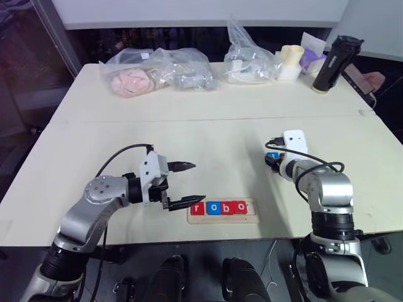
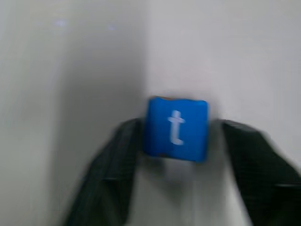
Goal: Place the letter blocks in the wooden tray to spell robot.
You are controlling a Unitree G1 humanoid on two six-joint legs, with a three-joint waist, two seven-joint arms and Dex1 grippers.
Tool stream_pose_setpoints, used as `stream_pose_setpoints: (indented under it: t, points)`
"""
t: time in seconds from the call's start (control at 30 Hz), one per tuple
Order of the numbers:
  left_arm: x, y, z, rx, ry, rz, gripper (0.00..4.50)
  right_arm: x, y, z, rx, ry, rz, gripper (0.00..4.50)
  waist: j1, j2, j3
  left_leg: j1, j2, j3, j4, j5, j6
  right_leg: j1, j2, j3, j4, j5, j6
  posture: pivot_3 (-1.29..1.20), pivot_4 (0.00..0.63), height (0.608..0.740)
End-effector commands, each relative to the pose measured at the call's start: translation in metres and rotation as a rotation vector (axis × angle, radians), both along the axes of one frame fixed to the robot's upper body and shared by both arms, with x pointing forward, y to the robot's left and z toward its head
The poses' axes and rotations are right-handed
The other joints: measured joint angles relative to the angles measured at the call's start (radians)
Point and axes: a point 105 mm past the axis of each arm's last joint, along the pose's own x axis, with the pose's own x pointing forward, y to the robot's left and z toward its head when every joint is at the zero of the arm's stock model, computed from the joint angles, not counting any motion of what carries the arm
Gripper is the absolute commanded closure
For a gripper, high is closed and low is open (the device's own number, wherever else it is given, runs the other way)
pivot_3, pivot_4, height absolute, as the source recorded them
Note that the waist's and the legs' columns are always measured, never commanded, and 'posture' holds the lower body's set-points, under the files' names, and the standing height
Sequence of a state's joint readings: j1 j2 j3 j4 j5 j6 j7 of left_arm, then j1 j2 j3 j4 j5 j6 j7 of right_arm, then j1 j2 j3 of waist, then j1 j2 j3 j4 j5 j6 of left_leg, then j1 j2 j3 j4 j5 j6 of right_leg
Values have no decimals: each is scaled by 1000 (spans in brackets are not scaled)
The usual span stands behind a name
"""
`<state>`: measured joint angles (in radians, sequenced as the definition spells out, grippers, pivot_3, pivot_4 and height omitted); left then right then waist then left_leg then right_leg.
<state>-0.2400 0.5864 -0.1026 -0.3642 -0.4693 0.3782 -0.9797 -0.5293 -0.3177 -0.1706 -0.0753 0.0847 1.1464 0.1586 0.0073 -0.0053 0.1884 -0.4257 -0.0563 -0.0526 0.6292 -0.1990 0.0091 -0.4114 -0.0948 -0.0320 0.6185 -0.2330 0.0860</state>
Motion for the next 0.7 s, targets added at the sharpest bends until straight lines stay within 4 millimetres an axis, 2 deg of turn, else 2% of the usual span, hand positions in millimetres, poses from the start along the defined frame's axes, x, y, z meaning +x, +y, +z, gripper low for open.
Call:
stream_pose_setpoints:
  t: [0.03, 0.2, 0.33, 0.43, 0.57, 0.7]
  points:
    - [-1, -2, 9, -16, -46, -12, 0, -1, -1, 1, 4, 1, -11, 3340, 0, 0, 0, 0, 0, 0, 0, 0, 0, 0, 0, 0, 0, 0, 0, 0, 150, 738]
    - [0, -2, 7, -18, -44, -15, 0, -34, -13, 8, -72, 32, -14, 3340, 9, 0, 0, -1, 0, -1, -1, 0, 0, -1, 0, 0, 0, -1, 0, 0, 150, 738]
    - [1, -2, 6, -17, -42, -19, 0, -70, -6, 10, -63, 91, 18, 3340, 4, 0, 0, -2, 0, -1, -3, 0, 0, -2, -1, 0, -1, -1, 1, 0, 150, 738]
    - [2, -2, 5, -18, -41, -24, 0, -98, 3, 10, -42, 73, 64, 3340, 4, 0, 0, -2, 0, -1, -3, 0, 0, -2, -1, 0, -1, -1, 1, 0, 150, 738]
    - [2, -2, 4, -17, -37, -33, 0, -111, 5, 8, -19, 50, 47, 3340, 0, 1, 0, -2, 0, -1, -3, -1, -1, -2, -1, 0, -2, -1, 1, 0, 150, 738]
    - [2, -3, 3, -18, -39, -40, 0, -123, 6, -7, 4, 90, -10, 3340, 4, 1, 0, -2, 0, -1, -3, -2, -3, -2, -2, 0, -4, -3, 3, 0, 150, 738]
